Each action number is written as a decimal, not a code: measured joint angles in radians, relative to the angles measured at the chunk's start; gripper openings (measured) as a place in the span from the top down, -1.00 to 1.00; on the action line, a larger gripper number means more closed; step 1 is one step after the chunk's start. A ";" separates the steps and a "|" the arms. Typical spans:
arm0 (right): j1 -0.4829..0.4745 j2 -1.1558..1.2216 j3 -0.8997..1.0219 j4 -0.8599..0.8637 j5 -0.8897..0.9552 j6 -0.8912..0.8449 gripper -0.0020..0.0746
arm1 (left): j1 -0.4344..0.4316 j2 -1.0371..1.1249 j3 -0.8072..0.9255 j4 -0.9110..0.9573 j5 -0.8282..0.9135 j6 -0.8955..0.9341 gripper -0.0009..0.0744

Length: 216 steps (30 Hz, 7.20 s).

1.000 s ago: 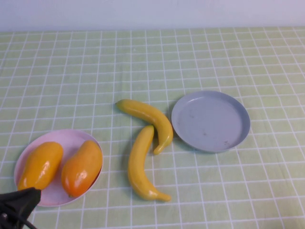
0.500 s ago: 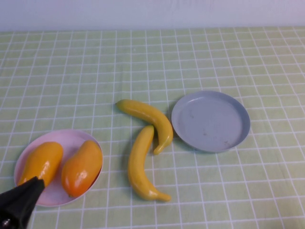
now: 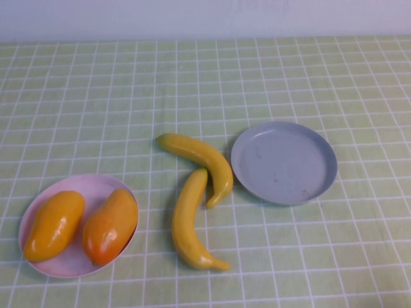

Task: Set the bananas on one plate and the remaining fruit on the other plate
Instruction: Put another type of fruit in the right plate

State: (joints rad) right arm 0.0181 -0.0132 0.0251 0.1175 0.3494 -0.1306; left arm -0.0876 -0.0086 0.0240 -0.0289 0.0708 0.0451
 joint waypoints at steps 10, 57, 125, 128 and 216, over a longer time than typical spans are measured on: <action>0.000 0.000 0.000 0.000 0.000 0.000 0.99 | 0.002 -0.002 0.002 0.011 0.299 -0.011 0.97; 0.000 0.000 0.002 0.612 -0.201 0.000 0.99 | 0.002 -0.002 0.002 0.015 0.301 -0.015 0.97; 0.798 2.166 -1.723 0.004 0.559 0.365 -0.04 | 0.002 -0.002 0.002 0.019 0.303 -0.015 0.97; 0.803 2.167 -1.733 -0.004 0.572 0.365 0.12 | 0.002 -0.002 0.002 0.019 0.303 -0.015 0.97; 0.566 2.358 -2.029 0.068 0.479 -0.242 -0.02 | 0.002 -0.002 0.002 0.019 0.303 -0.015 0.97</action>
State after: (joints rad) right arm 0.5846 2.3447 -2.0037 0.1857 0.8280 -0.3724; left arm -0.0854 -0.0107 0.0261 -0.0101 0.3742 0.0301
